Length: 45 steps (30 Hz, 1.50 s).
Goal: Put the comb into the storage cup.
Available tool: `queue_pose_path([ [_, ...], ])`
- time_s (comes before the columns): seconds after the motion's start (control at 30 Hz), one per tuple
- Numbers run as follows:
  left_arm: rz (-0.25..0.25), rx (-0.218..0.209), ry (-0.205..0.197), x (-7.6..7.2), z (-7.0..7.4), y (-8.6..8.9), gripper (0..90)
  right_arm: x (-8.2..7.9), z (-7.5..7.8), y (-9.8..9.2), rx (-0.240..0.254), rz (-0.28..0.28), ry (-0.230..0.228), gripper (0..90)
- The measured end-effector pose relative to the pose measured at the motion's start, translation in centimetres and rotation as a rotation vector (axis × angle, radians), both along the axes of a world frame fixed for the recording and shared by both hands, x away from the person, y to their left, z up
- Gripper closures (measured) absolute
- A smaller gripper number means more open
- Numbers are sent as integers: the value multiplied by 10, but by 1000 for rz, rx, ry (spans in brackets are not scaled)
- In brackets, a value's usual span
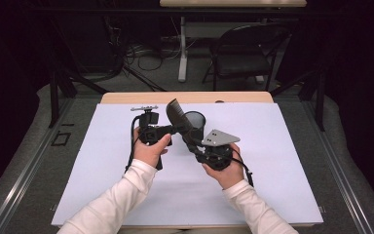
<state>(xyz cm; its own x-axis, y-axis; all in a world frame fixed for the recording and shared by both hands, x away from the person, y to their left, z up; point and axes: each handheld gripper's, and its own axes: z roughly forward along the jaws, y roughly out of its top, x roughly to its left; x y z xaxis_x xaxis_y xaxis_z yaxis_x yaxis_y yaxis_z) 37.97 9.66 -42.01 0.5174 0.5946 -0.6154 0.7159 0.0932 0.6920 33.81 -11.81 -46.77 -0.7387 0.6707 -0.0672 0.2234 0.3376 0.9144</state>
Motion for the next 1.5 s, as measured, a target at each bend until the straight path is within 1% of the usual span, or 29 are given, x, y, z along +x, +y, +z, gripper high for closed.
queue_pose_path([
  [0.93,0,-7,4,3,-1,-1,840,1,-1,-1,6,-5,3,725],
  [1.07,-6,-9,3,4,0,-2,840,1,-1,-1,10,-9,1,720],
  [1.17,-6,-14,-2,4,0,-3,840,2,-1,-2,14,-11,-1,696],
  [1.4,-7,-8,-9,5,1,-4,840,2,-1,-3,18,-12,-3,624],
  [1.5,-8,-5,-8,7,1,-3,840,3,-2,-4,18,-14,7,574],
])
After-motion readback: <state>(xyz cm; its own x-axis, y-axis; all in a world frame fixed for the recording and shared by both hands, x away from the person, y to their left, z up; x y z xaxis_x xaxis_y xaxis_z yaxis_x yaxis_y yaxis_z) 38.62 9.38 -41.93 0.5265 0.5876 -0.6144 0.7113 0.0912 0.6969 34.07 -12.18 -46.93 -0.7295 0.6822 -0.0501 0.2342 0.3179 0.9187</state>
